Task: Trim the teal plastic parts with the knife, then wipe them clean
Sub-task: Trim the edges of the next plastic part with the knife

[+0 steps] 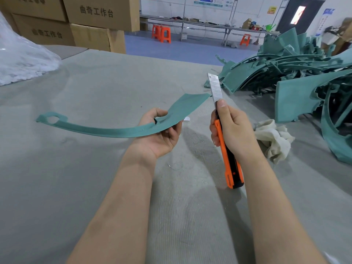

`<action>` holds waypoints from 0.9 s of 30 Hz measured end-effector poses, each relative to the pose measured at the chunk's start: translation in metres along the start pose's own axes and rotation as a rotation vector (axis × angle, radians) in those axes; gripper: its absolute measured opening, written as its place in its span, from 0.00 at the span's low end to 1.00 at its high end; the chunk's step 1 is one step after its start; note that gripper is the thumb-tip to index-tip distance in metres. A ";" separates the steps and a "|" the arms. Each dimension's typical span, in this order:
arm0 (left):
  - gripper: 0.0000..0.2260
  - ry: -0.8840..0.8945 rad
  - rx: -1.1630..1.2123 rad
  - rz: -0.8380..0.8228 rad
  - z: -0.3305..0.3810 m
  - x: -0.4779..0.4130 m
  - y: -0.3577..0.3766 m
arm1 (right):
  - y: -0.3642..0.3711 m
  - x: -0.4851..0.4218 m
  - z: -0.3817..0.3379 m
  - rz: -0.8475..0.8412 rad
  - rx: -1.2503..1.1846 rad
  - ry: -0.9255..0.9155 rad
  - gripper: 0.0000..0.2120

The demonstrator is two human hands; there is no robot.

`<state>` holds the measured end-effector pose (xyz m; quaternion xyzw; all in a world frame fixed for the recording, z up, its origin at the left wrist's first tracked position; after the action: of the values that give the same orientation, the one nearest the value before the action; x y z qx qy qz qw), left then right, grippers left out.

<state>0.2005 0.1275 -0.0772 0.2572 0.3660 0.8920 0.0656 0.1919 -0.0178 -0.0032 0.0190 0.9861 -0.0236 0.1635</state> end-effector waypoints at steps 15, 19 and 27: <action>0.08 0.004 -0.039 0.001 0.000 0.000 0.001 | -0.001 -0.001 0.000 -0.003 -0.031 -0.008 0.23; 0.08 -0.001 -0.032 -0.002 0.000 0.000 0.001 | -0.001 0.000 0.000 -0.008 -0.030 -0.011 0.23; 0.08 0.003 -0.020 0.002 0.001 0.000 0.000 | 0.000 0.000 -0.003 -0.010 -0.062 -0.015 0.23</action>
<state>0.2007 0.1279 -0.0765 0.2554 0.3569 0.8961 0.0666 0.1910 -0.0175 -0.0008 0.0087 0.9852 0.0058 0.1711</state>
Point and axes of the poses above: each hand's wrist, its own x-axis away from the middle knuckle, its own y-axis out of the palm, z = x × y, the point moved 9 cm from there along -x, towards the middle knuckle, and after that the axes turned 14 degrees about -x, right-handed, at the moved point
